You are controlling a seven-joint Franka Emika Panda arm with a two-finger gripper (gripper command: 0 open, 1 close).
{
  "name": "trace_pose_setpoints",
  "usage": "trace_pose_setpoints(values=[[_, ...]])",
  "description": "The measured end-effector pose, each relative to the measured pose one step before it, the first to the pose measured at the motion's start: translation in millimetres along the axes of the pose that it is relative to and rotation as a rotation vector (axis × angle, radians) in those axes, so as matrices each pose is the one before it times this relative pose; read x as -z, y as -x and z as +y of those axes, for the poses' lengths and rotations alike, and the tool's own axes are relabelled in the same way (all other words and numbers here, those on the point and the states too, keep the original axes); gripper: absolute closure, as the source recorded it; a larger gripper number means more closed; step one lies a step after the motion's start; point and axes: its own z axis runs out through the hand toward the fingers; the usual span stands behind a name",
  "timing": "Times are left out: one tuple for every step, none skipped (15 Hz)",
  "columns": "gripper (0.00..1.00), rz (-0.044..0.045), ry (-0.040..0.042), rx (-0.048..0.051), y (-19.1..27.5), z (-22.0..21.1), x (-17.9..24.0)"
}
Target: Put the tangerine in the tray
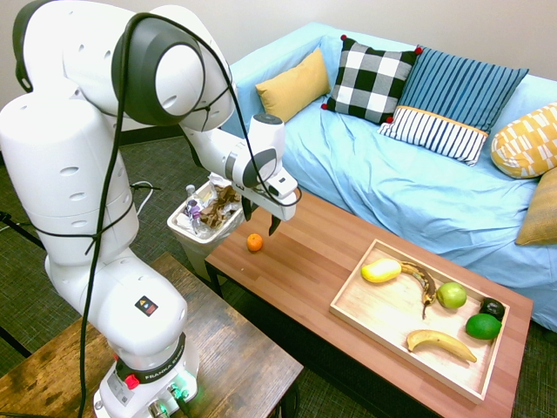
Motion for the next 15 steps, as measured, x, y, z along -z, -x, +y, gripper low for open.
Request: trace_pose_setpoints(values=[[0.0, -0.00806, 0.00775, 0.00315, 0.44, -5.9, -10.55], [0.0, -0.0055, 0.00673, -0.00007, 0.09, -6.02, -9.9], [0.0, -0.00368, 0.00654, -0.00151, -0.64, -5.67, -9.12], [0.0, -0.00405, 0.00782, -0.00098, -0.71, -6.39, -9.29], [0.0, -0.00265, 0.00884, -0.00098, -1.63, -5.56, -8.54], [0.0, -0.00245, 0.00941, -0.00036, -1.84, -4.89, -8.35], [0.0, -0.00344, 0.01079, 0.00162, -1.06, -4.91, -8.95], [0.0, -0.00293, 0.01048, 0.0015, -0.39, -3.99, -8.32], [0.0, -0.00296, 0.01029, 0.00127, 0.2, -3.23, -7.64], [1.0, -0.00122, 0.00763, -0.00032, 0.04, -3.29, -6.02], [1.0, -0.00164, 0.00489, 0.00033, 0.51, -2.73, -4.51], [1.0, -0.00043, 0.00172, 0.00129, 0.57, -2.71, -2.37], [1.0, -0.00071, 0.00278, -0.00018, 0.42, -1.44, -2.33], [1.0, 0.00002, 0.00189, -0.00098, -0.22, -0.77, -1.55], [1.0, 0.00033, 0.00222, -0.00157, -0.77, 0.17, -1.25]])
